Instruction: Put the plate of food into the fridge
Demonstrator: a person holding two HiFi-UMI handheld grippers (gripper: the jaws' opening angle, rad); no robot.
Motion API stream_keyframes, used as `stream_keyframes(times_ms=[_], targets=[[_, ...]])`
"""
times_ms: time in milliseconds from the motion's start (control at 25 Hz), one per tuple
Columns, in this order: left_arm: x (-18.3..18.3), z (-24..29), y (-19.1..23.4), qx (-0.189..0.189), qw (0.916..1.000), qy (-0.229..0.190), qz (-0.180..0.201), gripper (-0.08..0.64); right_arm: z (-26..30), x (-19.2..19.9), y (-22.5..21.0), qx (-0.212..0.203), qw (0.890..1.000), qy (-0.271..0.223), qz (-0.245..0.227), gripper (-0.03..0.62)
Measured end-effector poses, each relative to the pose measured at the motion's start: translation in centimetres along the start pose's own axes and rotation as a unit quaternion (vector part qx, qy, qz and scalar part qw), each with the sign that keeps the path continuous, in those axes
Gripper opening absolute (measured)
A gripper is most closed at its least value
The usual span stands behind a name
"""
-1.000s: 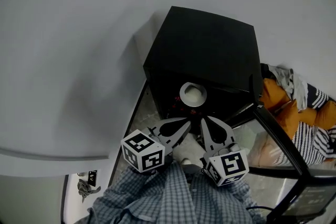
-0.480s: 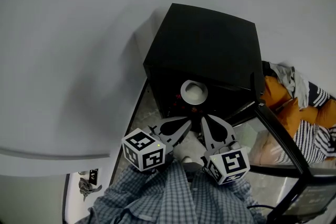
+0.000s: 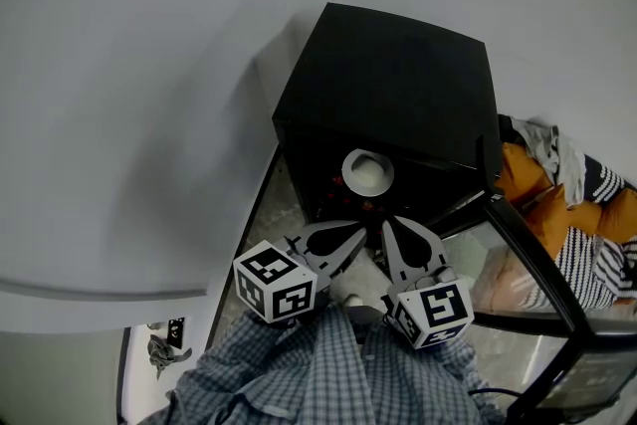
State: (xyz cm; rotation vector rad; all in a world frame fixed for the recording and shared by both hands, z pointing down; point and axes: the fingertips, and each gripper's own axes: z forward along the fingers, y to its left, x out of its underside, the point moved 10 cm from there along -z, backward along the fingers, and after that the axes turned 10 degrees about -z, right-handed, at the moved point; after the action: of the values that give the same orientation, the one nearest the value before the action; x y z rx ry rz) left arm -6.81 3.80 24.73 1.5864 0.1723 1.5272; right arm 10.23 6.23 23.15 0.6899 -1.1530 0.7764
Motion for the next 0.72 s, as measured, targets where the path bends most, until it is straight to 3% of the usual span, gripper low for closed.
stream_keyframes(times_ms=[720], targets=[[0.26,0.09,0.0,-0.003,1.0,0.006,0.003,0.007,0.04,0.24,0.0,-0.005,1.0,0.0,0.0,0.006]])
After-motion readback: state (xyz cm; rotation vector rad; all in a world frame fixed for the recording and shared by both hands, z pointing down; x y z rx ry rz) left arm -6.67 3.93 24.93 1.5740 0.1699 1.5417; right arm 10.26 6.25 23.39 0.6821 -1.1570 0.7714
